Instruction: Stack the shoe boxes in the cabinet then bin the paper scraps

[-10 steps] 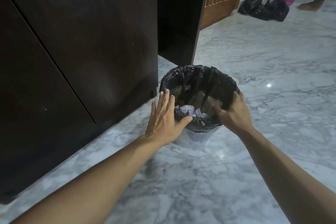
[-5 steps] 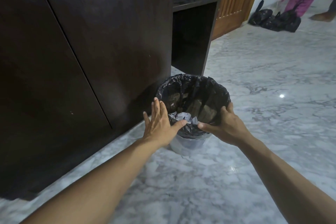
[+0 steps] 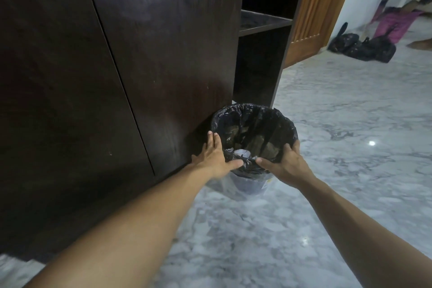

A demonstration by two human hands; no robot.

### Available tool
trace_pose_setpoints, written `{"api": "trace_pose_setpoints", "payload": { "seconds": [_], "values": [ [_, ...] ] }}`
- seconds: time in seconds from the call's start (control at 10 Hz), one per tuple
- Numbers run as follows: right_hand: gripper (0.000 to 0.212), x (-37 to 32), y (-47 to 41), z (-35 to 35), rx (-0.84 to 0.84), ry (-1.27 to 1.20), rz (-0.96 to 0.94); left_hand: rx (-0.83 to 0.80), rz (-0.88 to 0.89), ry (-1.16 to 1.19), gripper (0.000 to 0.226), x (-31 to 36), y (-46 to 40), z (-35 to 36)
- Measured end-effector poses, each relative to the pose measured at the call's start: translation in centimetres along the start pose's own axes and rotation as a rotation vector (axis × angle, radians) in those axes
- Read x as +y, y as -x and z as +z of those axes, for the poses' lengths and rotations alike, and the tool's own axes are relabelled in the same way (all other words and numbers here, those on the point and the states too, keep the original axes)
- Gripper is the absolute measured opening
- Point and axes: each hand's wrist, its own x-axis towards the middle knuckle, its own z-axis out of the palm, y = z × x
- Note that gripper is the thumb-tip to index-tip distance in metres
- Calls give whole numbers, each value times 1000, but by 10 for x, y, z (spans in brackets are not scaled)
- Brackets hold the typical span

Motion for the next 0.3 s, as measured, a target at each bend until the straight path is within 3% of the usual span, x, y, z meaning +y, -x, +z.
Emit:
{"api": "trace_pose_setpoints", "payload": {
  "seconds": [0.1,0.3],
  "values": [
    [90,0,1,3,-10,-39,-14,-80,45,6,117,-15,9,-1],
    [111,-2,21,1,105,14,-64,-61,81,-1,107,-46,62,2]
  ]
}}
